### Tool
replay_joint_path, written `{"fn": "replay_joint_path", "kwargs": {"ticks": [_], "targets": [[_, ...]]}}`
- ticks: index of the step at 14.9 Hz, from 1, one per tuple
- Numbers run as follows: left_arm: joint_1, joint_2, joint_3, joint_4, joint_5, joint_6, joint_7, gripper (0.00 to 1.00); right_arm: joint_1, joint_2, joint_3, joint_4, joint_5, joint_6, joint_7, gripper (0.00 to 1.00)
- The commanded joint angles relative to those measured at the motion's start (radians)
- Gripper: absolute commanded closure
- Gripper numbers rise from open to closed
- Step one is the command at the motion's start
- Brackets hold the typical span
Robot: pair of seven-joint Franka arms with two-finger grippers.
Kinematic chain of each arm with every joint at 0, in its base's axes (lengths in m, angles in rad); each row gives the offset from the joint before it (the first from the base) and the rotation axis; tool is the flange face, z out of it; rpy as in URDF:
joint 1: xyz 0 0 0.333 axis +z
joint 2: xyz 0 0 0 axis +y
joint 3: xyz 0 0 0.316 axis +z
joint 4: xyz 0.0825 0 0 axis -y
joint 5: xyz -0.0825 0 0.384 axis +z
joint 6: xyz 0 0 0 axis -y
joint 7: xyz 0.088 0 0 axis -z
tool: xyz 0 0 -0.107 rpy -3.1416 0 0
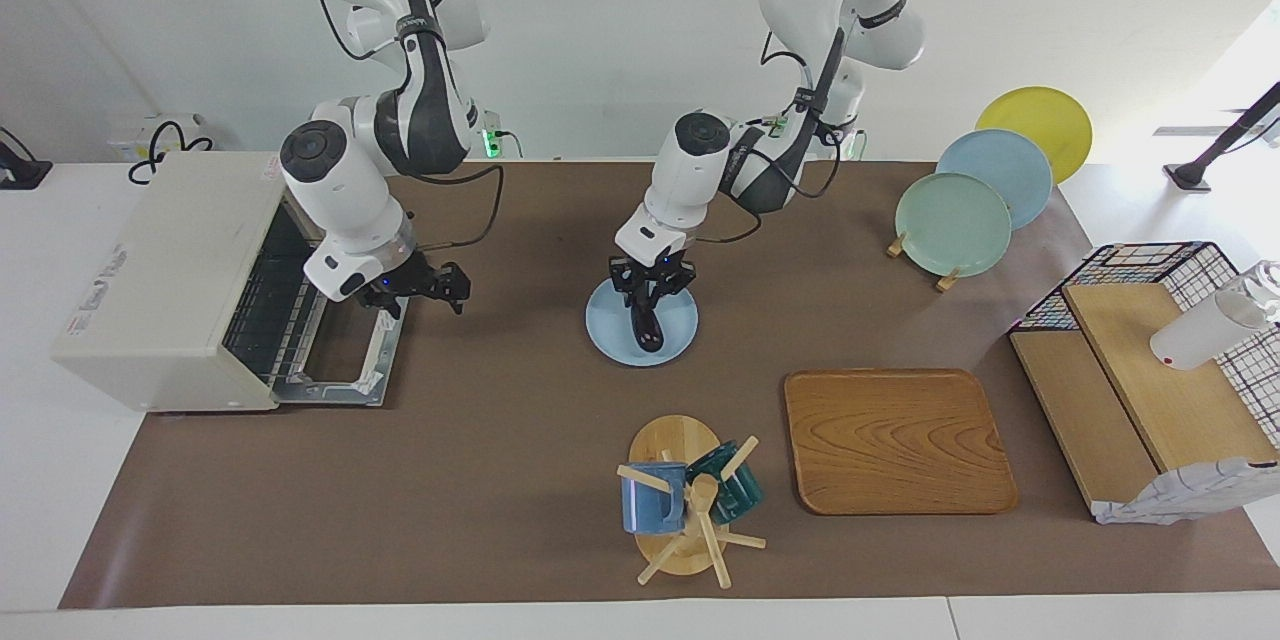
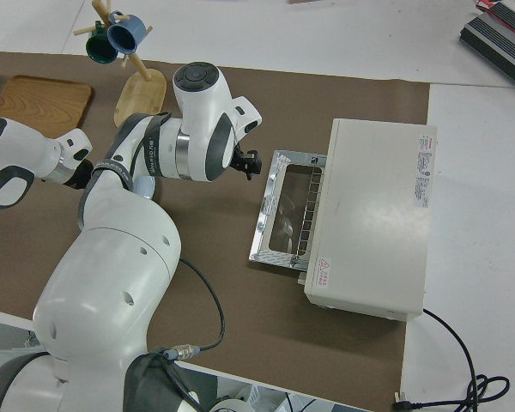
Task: Put eggplant into oven
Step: 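Pass the eggplant from the left gripper to the right gripper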
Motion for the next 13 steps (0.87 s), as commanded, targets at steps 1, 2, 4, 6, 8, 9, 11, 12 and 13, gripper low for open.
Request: {"fn": "replay_joint_path", "kwargs": {"ticks": [1, 2, 4, 6, 8, 9, 11, 12, 13], "targets": [[0.074, -0.080, 0.008, 0.059, -0.016, -0.190, 0.040, 0.00, -0.004, 0.001, 0.003, 0.024, 0.019, -0.026, -0.025, 0.00], [0.109, -0.097, 0.008, 0.087, -0.016, -0.259, 0.069, 0.00, -0.001, 0.004, 0.003, 0.048, 0.021, -0.045, -0.022, 0.00], [0.207, -0.149, 0.008, 0.124, -0.016, -0.377, 0.129, 0.00, 0.059, 0.033, 0.023, 0.139, 0.016, -0.111, 0.062, 0.00], [0.313, -0.203, 0.014, 0.153, -0.014, -0.496, 0.230, 0.00, 0.143, 0.047, 0.025, 0.193, 0.006, -0.127, 0.175, 0.00], [0.410, -0.258, 0.017, 0.156, -0.010, -0.566, 0.365, 0.00, 0.249, 0.068, 0.025, 0.217, -0.002, -0.106, 0.244, 0.00], [0.465, -0.284, 0.017, 0.157, -0.008, -0.596, 0.425, 0.00, 0.301, 0.096, 0.025, 0.249, -0.007, -0.102, 0.306, 0.00], [0.548, -0.335, 0.019, 0.159, 0.010, -0.655, 0.515, 0.00, 0.417, 0.215, 0.025, 0.391, -0.063, -0.116, 0.497, 0.00], [0.557, -0.355, 0.019, 0.159, 0.036, -0.682, 0.522, 0.00, 0.453, 0.290, 0.025, 0.474, -0.080, -0.125, 0.551, 0.00], [0.567, -0.382, 0.019, 0.159, 0.077, -0.721, 0.522, 0.00, 0.490, 0.362, 0.025, 0.528, -0.085, -0.107, 0.584, 0.00]]}}
